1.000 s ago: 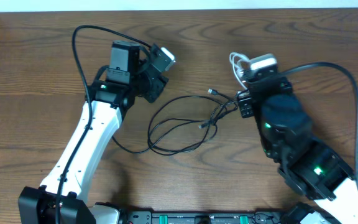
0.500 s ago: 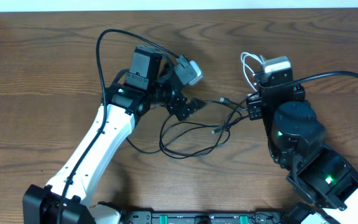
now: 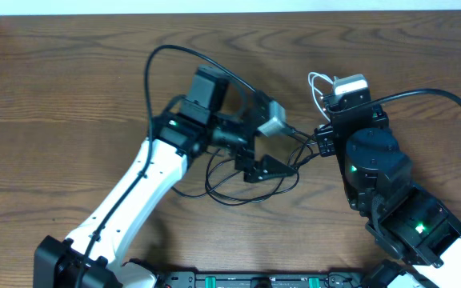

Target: Untangle cables

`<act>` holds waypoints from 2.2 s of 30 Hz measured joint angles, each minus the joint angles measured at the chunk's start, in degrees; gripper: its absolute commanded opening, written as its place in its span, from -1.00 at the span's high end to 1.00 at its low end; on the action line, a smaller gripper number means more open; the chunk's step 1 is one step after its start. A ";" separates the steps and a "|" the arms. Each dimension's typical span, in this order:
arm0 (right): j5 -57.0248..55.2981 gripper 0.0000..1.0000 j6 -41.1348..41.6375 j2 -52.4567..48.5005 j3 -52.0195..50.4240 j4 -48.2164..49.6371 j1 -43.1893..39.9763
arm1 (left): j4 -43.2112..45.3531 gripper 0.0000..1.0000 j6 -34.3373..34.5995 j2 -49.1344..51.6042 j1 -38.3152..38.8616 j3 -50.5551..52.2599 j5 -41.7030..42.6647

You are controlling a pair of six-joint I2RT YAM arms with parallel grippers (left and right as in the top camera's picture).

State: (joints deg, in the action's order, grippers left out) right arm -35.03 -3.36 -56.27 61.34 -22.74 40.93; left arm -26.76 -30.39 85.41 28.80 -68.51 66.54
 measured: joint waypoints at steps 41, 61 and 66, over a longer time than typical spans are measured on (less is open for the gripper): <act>-34.42 0.98 0.28 -0.13 -0.02 1.49 -1.40 | 6.73 0.85 -5.57 10.16 -2.45 0.00 -52.09; -51.87 0.97 -0.04 12.24 -0.02 7.48 -15.17 | 4.26 0.85 -5.46 9.62 -8.98 0.00 -51.84; -52.00 0.98 -0.04 14.84 -0.02 8.94 -21.22 | 4.26 0.85 -5.46 9.62 -9.90 0.02 -51.43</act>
State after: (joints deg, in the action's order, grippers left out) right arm -87.02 -3.40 -41.43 61.32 -13.80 19.70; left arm -22.50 -35.86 95.02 18.90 -68.49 15.11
